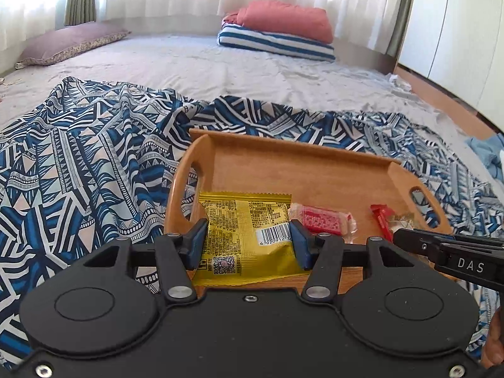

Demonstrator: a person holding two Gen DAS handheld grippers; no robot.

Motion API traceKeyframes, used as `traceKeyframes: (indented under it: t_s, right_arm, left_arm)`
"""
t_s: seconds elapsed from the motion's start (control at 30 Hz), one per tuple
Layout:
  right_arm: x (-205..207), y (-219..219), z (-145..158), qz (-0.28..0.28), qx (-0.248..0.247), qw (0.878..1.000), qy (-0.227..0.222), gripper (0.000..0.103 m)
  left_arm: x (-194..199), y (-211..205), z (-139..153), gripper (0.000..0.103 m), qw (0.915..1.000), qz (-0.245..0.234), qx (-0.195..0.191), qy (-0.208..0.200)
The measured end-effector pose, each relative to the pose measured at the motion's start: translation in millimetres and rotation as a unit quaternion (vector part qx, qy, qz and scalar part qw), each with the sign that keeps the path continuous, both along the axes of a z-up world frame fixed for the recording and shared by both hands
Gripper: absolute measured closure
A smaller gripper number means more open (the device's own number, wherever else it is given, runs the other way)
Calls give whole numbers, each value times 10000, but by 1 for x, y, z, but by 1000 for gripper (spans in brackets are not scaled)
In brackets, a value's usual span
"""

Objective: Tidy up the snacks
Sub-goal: 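Carry the yellow bag and cream bar over the wooden tray with both tools, then open both tools to release the snacks onto the tray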

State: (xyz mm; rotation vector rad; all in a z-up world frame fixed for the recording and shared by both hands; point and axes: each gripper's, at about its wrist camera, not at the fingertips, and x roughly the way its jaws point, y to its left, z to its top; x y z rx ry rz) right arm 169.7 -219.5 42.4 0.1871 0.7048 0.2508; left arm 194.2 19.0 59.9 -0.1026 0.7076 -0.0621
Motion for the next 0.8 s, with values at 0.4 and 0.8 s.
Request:
traceKeyframes:
  t_s: [0.4, 0.8]
  right_arm:
    - [10, 18, -26, -56, -404, 9991, 144, 75]
    - [11, 22, -29, -35, -548, 9984, 104, 65]
  left_arm:
    - [12, -4, -28, 51, 9996, -10, 123, 267]
    - [14, -13, -35, 51, 9990, -104, 270, 329]
